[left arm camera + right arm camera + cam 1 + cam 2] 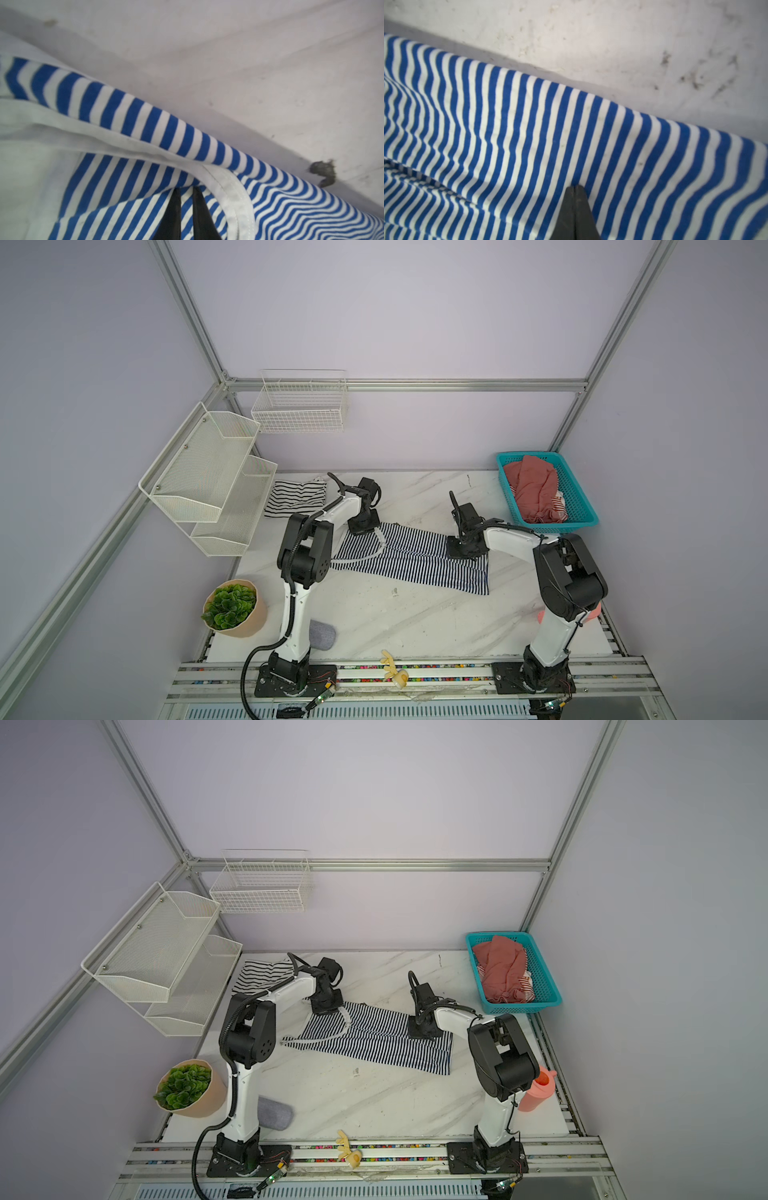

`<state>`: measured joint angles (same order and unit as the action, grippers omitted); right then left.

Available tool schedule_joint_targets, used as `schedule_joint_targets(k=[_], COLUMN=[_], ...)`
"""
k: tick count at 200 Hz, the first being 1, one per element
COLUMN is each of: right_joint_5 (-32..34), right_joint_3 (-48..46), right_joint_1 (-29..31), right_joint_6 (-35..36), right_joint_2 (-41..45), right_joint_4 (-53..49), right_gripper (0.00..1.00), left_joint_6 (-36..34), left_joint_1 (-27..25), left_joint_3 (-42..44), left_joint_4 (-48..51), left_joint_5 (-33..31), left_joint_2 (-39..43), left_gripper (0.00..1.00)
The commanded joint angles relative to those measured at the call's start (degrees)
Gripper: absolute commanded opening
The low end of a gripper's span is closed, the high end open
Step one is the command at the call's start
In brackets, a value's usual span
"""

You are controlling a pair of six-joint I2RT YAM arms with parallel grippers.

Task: Fold and stack the tank tops
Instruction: 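Swing the blue top lengthwise with both grippers, straps farthest from the robot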

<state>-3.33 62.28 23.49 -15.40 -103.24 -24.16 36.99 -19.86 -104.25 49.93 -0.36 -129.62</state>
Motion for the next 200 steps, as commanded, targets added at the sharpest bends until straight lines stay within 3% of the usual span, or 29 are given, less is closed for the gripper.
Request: schedule_joint_targets(k=[1, 31, 80, 136, 200], right_joint_5=[6.84, 8.97, 3.68, -1.64, -4.00], right_joint_3=[-3.58, -5.90, -9.31, -9.26, -3.71], right_joint_1=[0.56, 2.94, 10.82, 22.77, 32.39], right_joint_6=[-2.66, -6.36, -13.12, -22.76, -27.79], right_joint_2=[1.15, 3.88, 4.73, 2.59, -2.29], right_joint_4=[-10.40, -14.14, -14.65, -12.58, -11.71], right_gripper=[0.00, 0.00, 0.00, 0.07, 0.13], left_joint_6=[-4.92, -9.31, -13.52, -14.01, -14.25], left_joint_1=[-1.79, -2.85, -3.46, -3.54, -3.42], left_joint_3=[-7.86, -21.14, -38.49, -39.13, -39.03], left_joint_4=[1.86, 3.23, 2.15, -6.87, -11.30], left_joint_5=[4.15, 6.49, 10.90, 14.00, 17.72], left_joint_2=[-9.72, -18.04, -27.02, -27.34, -26.31], left_gripper=[0.13, 0.13, 0.14, 0.16, 0.18])
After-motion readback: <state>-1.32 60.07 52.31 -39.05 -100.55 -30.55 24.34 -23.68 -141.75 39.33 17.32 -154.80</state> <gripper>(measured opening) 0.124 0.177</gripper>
